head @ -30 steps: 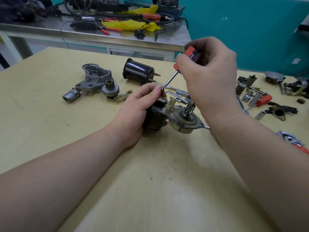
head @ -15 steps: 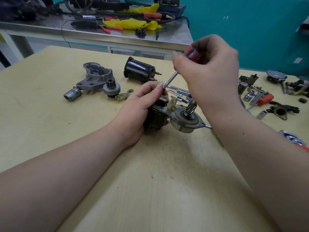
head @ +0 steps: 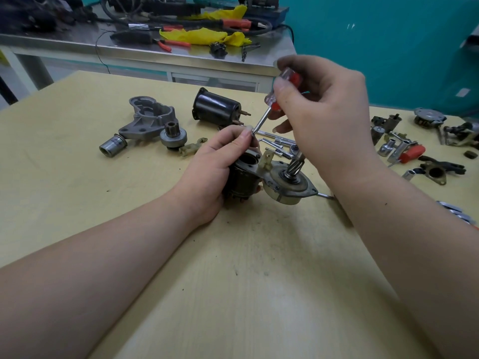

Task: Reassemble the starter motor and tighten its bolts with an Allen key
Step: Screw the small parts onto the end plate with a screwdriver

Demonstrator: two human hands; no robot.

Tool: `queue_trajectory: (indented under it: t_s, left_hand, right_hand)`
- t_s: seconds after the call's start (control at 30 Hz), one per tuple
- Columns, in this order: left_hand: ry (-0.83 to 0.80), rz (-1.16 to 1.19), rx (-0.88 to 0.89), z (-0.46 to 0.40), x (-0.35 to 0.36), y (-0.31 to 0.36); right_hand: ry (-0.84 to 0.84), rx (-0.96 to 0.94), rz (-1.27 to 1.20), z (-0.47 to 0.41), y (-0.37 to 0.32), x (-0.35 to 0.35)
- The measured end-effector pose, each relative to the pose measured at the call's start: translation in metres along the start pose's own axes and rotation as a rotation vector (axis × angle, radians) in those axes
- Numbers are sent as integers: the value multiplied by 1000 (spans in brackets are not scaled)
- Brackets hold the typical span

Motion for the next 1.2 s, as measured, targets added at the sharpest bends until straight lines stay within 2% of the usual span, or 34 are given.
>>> queue_trajectory:
  t_s: [0.73,1.2]
  left_hand:
    - [29,1,-17,1,2,2]
    - [110,-24,-40,0,1,-2]
  right_hand:
    - [7,68,-65,5,-8,-3]
    - [46,86,-119,7,-7,-3]
Point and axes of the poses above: each hand's wrist, its own z-axis away from the middle knuckle, its own x-axis out of the palm, y = z × x, the point moved 1 cm from there along -z, towards the middle knuckle, and after that the axes turned 11 degrees about z, right-handed, at the moved point
